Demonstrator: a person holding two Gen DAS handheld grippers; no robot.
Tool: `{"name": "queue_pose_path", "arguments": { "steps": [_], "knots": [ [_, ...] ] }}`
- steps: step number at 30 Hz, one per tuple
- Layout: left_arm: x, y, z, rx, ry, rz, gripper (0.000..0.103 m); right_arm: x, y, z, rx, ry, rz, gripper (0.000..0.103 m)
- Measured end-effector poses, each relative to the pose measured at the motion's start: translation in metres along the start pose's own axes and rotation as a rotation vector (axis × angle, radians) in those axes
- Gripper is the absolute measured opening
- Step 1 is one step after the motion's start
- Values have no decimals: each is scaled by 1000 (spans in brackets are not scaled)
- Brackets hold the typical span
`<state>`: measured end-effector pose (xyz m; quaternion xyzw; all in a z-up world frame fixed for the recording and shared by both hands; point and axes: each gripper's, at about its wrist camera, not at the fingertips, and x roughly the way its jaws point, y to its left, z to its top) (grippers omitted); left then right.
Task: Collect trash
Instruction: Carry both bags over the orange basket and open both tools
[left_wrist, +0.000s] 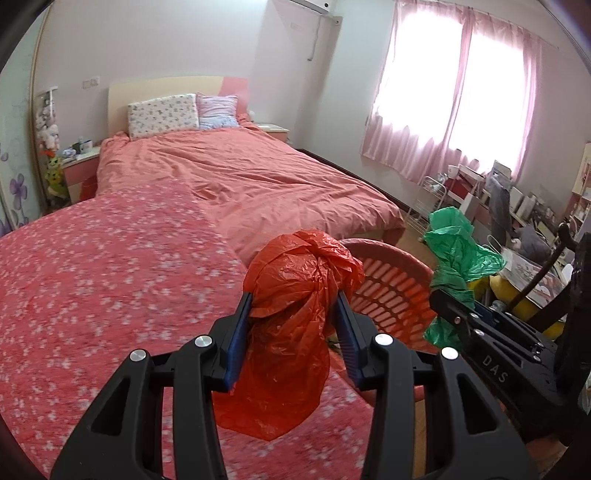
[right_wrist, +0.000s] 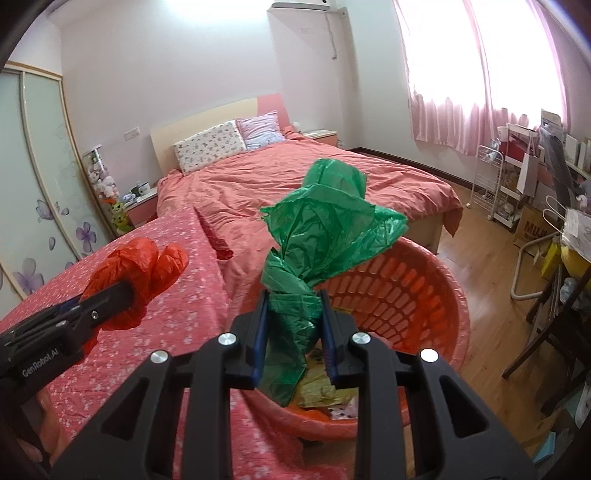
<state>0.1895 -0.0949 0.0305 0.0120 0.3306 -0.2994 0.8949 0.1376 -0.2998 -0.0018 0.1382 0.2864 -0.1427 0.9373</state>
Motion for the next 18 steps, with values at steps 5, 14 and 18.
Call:
{"name": "queue_pose_path", "arguments": {
  "steps": [5,14,18],
  "knots": [
    [16,-15,1,3,20,-32,44,9,-21,1,27,11,-19,26],
    [45,-31,4,-19,65,-81,52,26,-50,10,75,9,-31,34],
    [55,-32,1,-29,96,-76,56,27,-60,13,109,3,-31,43]
  ]
}}
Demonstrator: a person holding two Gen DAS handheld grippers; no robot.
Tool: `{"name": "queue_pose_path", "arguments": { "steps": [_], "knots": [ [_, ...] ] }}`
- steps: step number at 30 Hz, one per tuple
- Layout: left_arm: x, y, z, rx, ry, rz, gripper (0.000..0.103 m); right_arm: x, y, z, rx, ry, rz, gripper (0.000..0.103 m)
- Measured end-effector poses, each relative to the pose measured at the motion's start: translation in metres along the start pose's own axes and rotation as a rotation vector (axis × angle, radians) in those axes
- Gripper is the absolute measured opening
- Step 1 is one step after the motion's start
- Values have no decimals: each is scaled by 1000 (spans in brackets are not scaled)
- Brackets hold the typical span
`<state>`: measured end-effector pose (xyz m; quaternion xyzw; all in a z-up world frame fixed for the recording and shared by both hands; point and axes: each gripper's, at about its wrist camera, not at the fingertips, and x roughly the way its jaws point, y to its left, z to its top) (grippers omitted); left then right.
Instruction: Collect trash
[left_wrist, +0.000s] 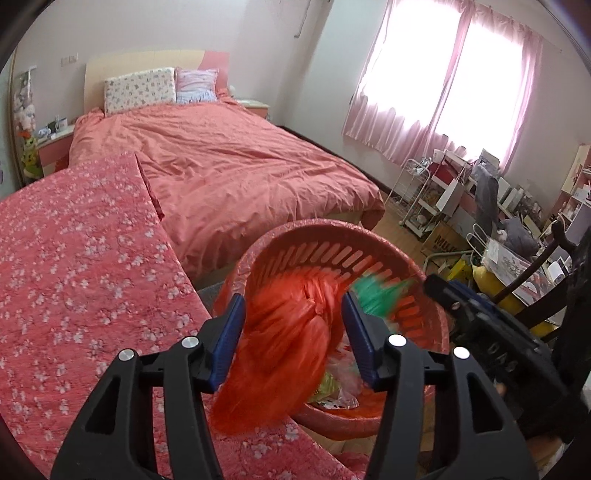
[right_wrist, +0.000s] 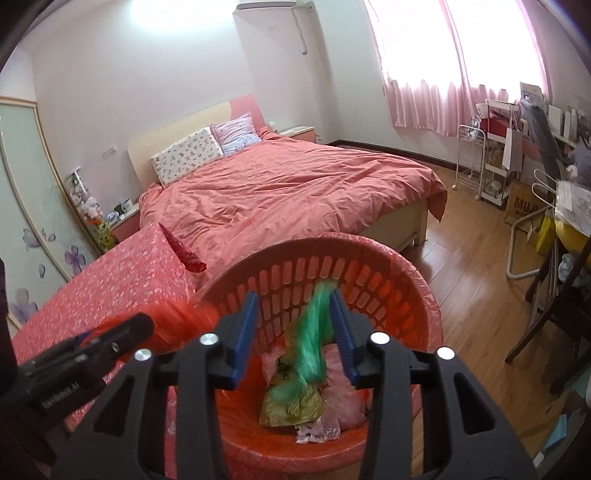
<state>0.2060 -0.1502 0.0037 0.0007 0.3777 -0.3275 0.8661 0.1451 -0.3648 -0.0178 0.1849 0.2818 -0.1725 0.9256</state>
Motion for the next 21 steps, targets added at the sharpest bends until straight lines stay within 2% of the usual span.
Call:
{"name": "queue_pose_path", "arguments": {
  "steps": [1,6,7,9,12,14,21],
  "knots": [
    [1,1,-1,-3,5,8,56,-1,0,0,3,-2,-2,45],
    [-16,12,-10,-17,0,42,58,-19,6,-10,-10,-32,-20,67],
    [-24,14,-14,-14,-10,55,60,-25,8,-12,-18,-40,-23,70],
    [-41,18,-19,-4,-35,80,65,-37,14,-18,-32,-59,-29,83],
    [-70,26,-32,10,-77,137,73,-63,25,-30,-51,-93,-28,94],
    [-89,31,-42,12,-105,180,79,-79,32,-38,-66,-111,-27,99],
    [-157,46,-81,-28,-197,338,93,-131,62,-72,-123,-142,-53,99]
  ]
}}
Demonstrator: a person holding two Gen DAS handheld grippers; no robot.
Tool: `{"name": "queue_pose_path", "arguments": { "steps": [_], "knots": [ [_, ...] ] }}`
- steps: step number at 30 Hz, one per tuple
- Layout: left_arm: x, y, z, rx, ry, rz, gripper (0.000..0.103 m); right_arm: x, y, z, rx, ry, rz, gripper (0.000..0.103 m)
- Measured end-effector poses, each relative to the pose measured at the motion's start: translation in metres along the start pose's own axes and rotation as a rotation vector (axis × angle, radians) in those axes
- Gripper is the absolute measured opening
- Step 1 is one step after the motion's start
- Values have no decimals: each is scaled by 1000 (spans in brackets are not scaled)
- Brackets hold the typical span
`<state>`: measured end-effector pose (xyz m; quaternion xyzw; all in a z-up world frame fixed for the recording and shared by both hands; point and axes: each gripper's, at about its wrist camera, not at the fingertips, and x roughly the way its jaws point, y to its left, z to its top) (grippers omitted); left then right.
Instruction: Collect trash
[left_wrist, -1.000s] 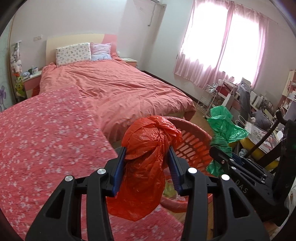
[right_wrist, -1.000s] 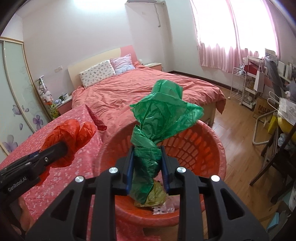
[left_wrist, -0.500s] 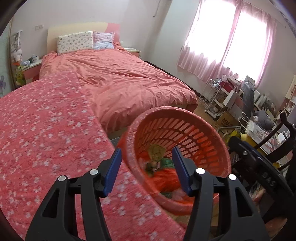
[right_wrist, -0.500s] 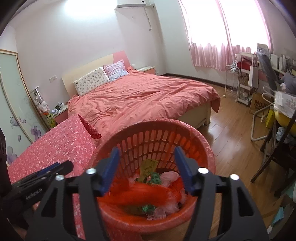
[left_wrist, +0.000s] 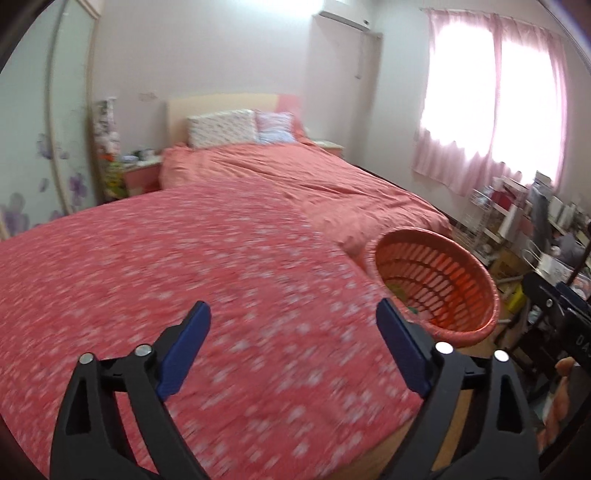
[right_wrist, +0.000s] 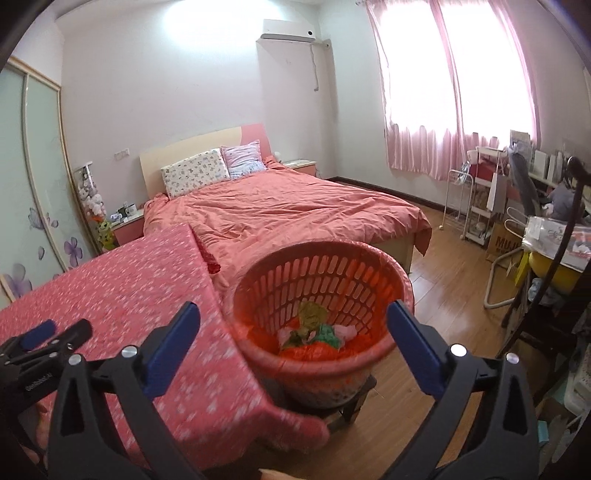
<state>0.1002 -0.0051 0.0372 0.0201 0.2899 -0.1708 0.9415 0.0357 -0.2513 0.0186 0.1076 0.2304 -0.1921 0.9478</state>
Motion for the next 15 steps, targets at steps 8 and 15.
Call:
{"name": "queue_pose_path", "arguments": {
  "steps": [8,15],
  "knots": [
    [-53,14,-32,-56,-52,128,100,-53,25,-29,-68,-53,-92,99],
    [-80,21,-52,-96,-81,202,101,-82,35,-46,-89,-69,-138,99]
  ]
}}
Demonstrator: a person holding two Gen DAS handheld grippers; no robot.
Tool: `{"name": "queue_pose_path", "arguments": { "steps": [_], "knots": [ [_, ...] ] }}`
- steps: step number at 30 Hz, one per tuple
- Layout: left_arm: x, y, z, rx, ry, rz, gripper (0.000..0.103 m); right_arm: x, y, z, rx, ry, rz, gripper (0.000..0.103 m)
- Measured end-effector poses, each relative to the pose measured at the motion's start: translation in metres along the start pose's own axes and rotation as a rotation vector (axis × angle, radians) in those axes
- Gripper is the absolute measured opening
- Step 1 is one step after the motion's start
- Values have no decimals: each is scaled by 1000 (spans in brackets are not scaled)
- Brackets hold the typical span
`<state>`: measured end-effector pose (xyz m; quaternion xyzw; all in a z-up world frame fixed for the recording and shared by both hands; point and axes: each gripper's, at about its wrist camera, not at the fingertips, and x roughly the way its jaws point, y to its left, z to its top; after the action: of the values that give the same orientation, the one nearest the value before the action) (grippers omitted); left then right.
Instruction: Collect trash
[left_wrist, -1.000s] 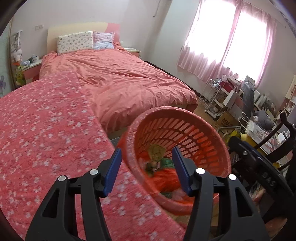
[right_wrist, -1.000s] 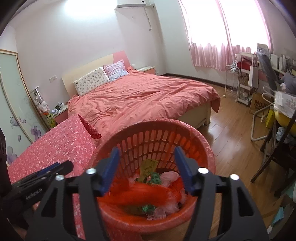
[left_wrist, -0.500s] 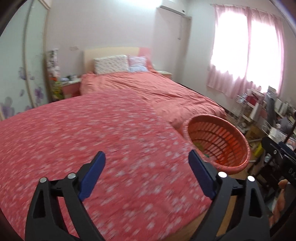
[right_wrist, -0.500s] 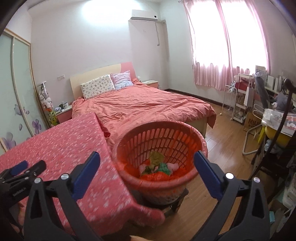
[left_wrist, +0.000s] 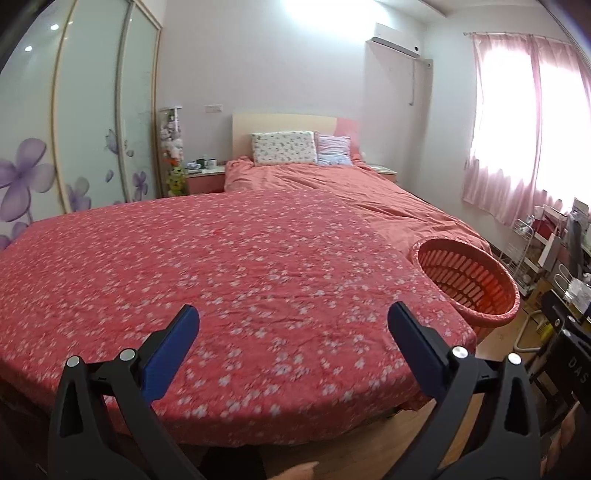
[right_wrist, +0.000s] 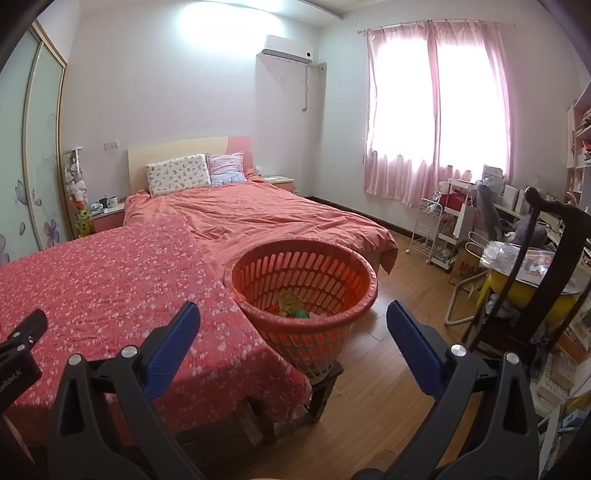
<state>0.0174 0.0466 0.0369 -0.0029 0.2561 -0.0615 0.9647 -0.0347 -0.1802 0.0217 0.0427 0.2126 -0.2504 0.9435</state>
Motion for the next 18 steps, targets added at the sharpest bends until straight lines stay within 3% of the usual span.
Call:
{"name": "queue_pose_path", "arguments": {
  "steps": [18],
  "knots": [
    [-14,5,-21,-28,18,33,101,-16,6,-14,-19,1,-20,99]
  ]
}}
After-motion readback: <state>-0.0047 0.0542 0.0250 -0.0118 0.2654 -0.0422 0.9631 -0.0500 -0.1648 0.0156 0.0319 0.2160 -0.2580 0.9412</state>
